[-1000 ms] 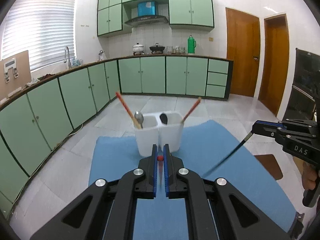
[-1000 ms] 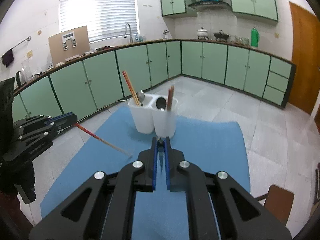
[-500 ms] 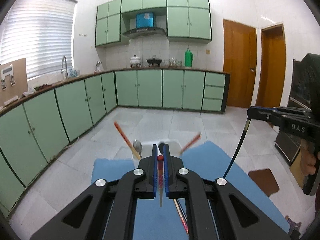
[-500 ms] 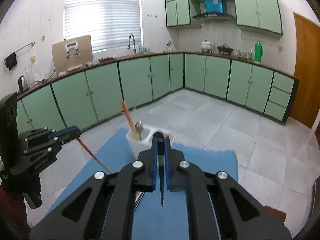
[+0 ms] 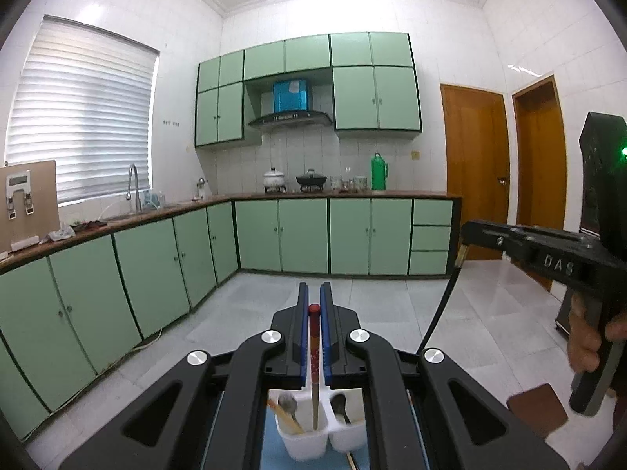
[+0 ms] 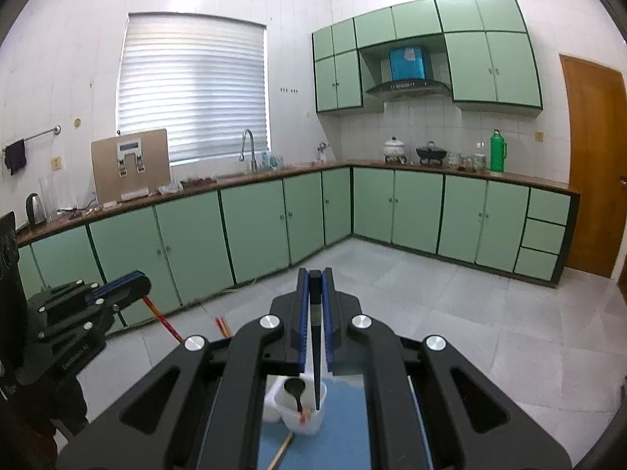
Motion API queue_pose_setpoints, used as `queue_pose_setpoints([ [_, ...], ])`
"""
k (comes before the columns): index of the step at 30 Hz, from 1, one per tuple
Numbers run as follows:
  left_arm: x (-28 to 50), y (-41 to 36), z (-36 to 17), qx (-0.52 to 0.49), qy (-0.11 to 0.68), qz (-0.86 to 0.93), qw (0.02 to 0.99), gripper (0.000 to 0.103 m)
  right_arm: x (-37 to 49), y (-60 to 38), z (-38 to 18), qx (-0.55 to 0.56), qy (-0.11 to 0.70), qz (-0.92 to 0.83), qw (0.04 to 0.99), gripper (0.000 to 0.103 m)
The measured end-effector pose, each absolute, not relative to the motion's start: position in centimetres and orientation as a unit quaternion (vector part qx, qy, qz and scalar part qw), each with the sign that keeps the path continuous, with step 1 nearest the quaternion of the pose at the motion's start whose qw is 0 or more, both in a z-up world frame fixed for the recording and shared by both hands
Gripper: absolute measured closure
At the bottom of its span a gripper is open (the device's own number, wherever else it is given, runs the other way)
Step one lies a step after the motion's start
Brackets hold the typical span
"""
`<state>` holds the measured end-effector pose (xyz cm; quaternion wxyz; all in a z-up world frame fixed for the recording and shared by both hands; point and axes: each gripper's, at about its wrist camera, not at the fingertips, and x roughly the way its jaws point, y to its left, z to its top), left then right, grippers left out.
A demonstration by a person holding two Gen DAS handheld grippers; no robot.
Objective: Organize utensils
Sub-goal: 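Lift both chopsticks and lower them upright into the white cups, then open both grippers to release the chopsticks into the cups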
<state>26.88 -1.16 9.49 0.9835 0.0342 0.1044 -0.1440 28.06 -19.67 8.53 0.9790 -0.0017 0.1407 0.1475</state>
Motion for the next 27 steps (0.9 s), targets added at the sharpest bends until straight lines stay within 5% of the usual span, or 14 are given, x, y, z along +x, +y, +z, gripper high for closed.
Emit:
queue_pose_setpoints([
  [18, 35.7, -1.4, 0.4, 0.026, 0.202, -0.146, 0.968, 0.097, 35.9, -16.4, 0.7, -0.002, 0.235, 0.165, 0.958, 0.095],
  [20, 35.7, -1.0, 0.2, 0.023, 0.208, -0.147, 0.967, 0.094, 35.7, -16.2, 0.4, -0.001, 0.237, 0.166, 0.957, 0.090],
  [27, 31.6, 0.5, 2.2, 0.015, 0.179, -0.145, 0.973, 0.071, 32.3, -17.5, 2.7, 0.017, 0.192, 0.145, 0.970, 0.044],
])
